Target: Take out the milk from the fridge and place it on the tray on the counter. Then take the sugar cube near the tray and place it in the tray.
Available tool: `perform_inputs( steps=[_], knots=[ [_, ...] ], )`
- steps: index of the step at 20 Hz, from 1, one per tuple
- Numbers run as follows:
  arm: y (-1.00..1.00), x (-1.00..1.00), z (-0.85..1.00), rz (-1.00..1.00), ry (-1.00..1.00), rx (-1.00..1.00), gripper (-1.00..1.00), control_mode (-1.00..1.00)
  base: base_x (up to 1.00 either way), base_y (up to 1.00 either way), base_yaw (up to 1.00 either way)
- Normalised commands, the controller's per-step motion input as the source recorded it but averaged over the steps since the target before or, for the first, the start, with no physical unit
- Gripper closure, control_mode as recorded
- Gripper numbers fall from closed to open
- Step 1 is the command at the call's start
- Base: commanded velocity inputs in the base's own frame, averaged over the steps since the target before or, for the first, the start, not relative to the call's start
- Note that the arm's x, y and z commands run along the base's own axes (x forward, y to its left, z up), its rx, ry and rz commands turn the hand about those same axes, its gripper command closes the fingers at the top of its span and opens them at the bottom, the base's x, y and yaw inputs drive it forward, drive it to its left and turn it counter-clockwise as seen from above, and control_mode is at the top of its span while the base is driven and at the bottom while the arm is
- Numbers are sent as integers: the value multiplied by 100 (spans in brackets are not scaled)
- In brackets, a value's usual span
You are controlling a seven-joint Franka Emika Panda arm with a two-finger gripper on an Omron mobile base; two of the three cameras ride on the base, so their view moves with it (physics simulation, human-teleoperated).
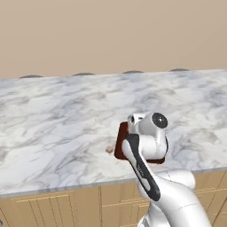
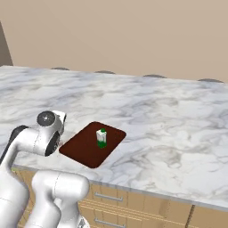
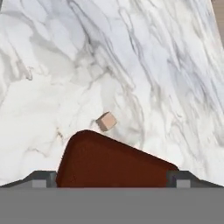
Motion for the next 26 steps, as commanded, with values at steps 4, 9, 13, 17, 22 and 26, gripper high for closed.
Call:
perform_inputs(
  steps=[4, 9, 13, 17, 22, 26],
  knots=[
    [60, 12, 0, -24, -5, -11, -100, -100, 0, 0, 0],
    [59, 30, 0, -27, 0, -5, -100, -100, 0, 0, 0],
    [39, 40, 6, -21, 11, -2, -100, -100, 0, 0, 0],
    [1, 35, 19, -1, 27, 0, -100, -100, 0, 0, 0],
    [0, 26, 17, -9, 31, 0, -100, -100, 0, 0, 0],
    [0, 3, -1, -12, 26, 1, -100, -100, 0, 0, 0]
  ],
)
